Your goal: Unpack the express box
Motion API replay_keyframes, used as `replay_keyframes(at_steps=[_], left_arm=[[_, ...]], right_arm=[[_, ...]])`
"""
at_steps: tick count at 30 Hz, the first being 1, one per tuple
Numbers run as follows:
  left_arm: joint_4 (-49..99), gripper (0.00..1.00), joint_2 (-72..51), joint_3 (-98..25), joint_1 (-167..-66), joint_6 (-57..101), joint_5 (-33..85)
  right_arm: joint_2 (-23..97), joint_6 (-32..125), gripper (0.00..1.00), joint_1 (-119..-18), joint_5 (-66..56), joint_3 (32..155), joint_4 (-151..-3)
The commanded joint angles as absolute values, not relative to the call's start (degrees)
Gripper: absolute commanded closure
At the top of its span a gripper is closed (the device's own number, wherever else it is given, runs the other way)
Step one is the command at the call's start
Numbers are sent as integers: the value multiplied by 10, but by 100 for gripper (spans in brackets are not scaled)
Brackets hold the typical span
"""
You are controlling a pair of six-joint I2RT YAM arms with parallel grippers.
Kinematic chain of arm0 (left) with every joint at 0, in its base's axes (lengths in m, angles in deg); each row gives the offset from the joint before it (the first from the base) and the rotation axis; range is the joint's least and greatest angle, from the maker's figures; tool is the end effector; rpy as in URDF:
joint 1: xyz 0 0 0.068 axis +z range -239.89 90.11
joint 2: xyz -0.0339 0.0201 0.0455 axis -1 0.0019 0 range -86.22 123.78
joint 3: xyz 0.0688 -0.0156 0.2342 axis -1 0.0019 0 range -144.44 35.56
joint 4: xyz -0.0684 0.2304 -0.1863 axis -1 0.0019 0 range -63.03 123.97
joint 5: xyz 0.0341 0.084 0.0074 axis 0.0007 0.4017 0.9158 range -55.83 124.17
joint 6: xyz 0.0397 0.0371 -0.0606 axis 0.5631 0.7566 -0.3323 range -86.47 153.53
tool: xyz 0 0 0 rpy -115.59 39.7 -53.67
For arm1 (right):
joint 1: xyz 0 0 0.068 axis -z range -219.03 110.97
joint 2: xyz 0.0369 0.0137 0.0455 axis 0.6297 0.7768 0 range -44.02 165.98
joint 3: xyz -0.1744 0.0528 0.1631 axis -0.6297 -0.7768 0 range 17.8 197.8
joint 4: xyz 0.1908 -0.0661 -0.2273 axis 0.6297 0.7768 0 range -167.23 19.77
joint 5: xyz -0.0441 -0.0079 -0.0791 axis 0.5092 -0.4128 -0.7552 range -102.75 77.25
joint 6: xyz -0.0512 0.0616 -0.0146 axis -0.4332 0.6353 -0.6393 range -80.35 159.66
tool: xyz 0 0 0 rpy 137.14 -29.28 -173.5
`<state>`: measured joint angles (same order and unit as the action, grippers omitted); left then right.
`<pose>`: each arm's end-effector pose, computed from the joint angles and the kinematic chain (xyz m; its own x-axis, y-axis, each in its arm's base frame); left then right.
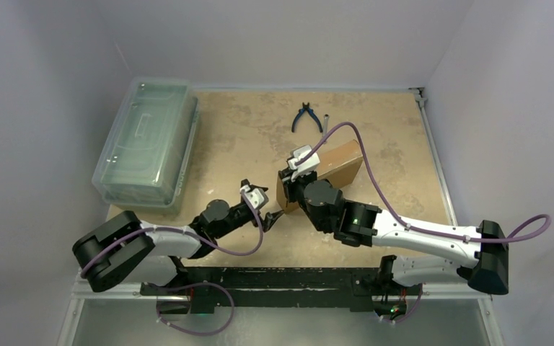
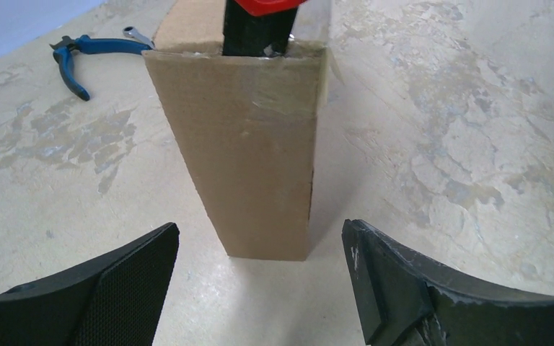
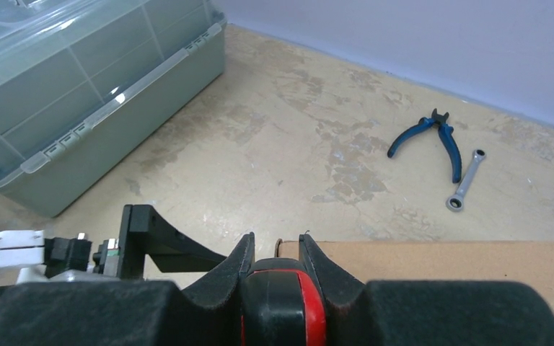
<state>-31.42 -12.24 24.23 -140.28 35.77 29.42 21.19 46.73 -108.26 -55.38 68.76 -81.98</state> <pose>0.1777 -0.2239 0.0983 -0.0152 0.0795 -0.9967 0.8216 0.5691 0.0328 0.1659 0.3026 0.2926 -0.1136 -0.0440 -0.9926 -0.4404 0.8978 0.0106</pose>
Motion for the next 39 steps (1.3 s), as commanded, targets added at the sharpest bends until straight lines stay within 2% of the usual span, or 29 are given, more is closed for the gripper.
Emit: replay_keyframes(at_steps=[1,11,18,26,30,34,39], left_arm=[[-423,16,-83,214,-1393,342,280],[-490,14,-2,184,-1392,328,291],[-497,18,17,166,-1390,318,324],[-520,33,37,162,-1390,303,351],[-499,46,33,156,-1391,309,369],[-476,54,24,154,-1391,312,379],[-473,58,17,163,-1391,310,372]], right_arm=[[203,471,100,-1079,-550,694,-822],[206,470,100,-1079,-545,699,-816],[207,472,100,-1079,-553,701,-803],[196,462,100,-1080,-567,705,-786],[200,459,100,-1086,-575,729,-747],[203,463,100,-1094,-592,751,-708],[191,445,100,-1102,-574,751,-691]])
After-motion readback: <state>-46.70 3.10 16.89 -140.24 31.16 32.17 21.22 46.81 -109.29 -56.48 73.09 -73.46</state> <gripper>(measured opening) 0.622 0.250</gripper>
